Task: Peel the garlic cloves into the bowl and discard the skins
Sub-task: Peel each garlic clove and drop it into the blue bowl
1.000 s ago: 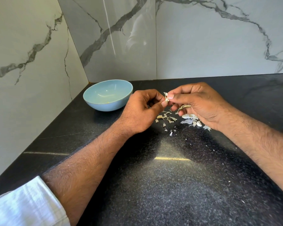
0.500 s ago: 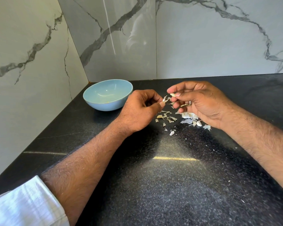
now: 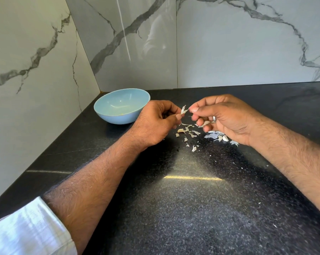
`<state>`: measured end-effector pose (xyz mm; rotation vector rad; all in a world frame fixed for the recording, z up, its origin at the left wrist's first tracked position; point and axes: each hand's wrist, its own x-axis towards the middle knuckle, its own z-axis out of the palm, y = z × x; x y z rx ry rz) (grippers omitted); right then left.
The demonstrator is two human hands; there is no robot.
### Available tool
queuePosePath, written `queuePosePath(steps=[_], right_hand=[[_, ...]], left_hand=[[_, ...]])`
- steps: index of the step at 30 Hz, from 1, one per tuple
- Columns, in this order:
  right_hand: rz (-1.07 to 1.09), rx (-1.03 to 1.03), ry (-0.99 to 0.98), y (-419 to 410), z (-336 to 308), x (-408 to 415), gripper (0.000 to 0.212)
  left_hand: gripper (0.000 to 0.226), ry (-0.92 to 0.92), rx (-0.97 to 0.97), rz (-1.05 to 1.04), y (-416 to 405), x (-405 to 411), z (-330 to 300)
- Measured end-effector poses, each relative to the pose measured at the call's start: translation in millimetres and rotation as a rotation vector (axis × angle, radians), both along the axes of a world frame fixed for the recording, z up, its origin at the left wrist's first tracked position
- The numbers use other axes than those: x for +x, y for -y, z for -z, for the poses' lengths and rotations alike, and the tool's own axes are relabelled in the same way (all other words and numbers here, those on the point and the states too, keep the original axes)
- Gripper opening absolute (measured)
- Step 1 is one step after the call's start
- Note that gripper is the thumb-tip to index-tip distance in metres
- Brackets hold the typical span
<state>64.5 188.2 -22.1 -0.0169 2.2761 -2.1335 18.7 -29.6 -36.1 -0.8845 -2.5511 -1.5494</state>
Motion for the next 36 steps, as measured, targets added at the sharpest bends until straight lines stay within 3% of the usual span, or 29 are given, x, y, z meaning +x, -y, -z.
queuePosePath(steps=[9,17,25,30,36], right_hand=[[0.036,0.239,-0.145,0,3,-3,0.011],[-0.035,0.186,-0.112,4,4,-1,0.012],[0.036,0.322,-0.279,4,6,-2,0.011],[0.09,0.401,-0.278,3,11,-6,0.007],[0.075,0.203,-0.15,6,9,-5,0.008]], left_hand=[[0.011,-0.064,-0.049,0.023,-2,3,0],[0.008,-0.049,-0.005,-0.002,0,0,1],[0.007,-0.09,-0.035,0.001,-1,0,1],[0.006,-0.059,0.017,0.014,-3,2,1],[0.009,-0.085,0.033,0.017,-4,2,1]])
